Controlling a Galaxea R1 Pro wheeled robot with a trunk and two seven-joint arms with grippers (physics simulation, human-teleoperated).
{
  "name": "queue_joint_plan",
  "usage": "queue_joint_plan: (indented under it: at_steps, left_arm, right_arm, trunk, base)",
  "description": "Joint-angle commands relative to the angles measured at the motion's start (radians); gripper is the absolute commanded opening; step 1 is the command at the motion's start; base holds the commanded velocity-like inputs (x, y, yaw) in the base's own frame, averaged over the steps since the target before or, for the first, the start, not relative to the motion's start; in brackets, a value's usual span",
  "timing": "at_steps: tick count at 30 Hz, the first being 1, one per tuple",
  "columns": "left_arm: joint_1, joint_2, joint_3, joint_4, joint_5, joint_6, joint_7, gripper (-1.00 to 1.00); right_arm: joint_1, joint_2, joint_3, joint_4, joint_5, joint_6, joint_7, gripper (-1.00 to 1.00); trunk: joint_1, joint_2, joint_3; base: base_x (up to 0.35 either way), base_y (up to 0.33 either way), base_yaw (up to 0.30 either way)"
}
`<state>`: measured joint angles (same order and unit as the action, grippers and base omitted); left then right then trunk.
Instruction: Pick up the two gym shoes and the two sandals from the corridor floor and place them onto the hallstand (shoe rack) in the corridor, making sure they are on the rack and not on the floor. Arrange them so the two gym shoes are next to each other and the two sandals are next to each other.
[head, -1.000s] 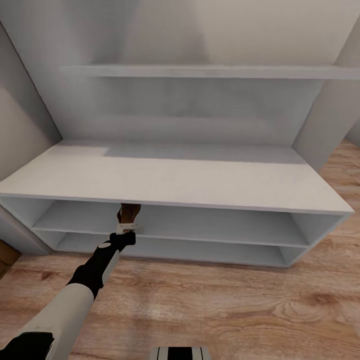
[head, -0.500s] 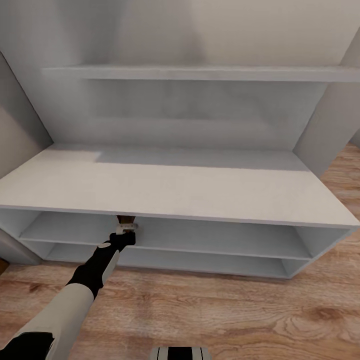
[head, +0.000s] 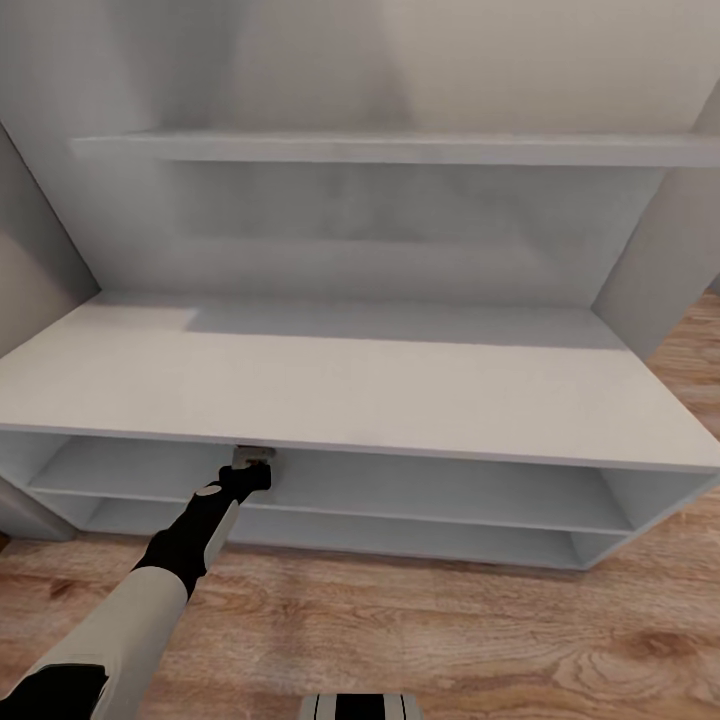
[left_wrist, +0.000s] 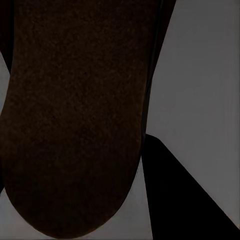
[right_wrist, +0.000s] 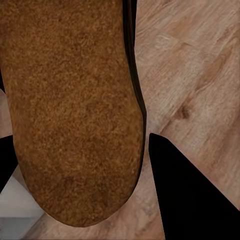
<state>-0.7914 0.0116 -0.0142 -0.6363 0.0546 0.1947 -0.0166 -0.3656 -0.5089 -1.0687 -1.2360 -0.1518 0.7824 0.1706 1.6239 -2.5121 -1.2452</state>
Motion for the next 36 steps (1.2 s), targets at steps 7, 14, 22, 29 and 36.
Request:
queue_joint_plan:
  at_steps: [7,14,22,29,36]
  left_arm:
    - [0.0,0.001,-0.001,-0.002,0.002,0.006,-0.003,-1.0]
    - [0.0,0.001,-0.001,-0.002,0.002,0.006,-0.003,-1.0]
    - [0.0,0.001,-0.001,-0.002,0.002,0.006,-0.003,1.0]
    - [0.0,0.003,0.0,-0.002,0.002,0.006,-0.003,1.0]
    - [0.001,0.004,0.0,-0.002,0.002,0.006,-0.003,1.0]
  right_arm:
    - [-0.001,0.001,-0.002,-0.001,-0.005,0.006,0.001,-1.0]
    - [-0.001,0.001,-0.002,-0.002,-0.005,0.006,0.001,-1.0]
    - [-0.001,0.001,-0.002,-0.002,-0.005,0.006,0.001,-1.0]
    - [-0.001,0.001,-0.002,-0.002,-0.005,0.006,0.001,-1.0]
    - [-0.001,0.0,-0.002,-0.001,-0.005,0.006,0.001,-1.0]
  trunk:
    - [0.0,0.0,-0.001]
    - [0.0,0.0,-0.001]
    - [0.0,0.0,-0.001]
    - [0.0,0.0,-0.001]
    - [0.0,0.0,-0.001]
  base:
    - [0.02,0.0,0.0]
    - [0.001,0.0,0.0]
    - [0.0,0.0,0.0]
    - [0.0,0.0,0.0]
    - [0.0,0.0,0.0]
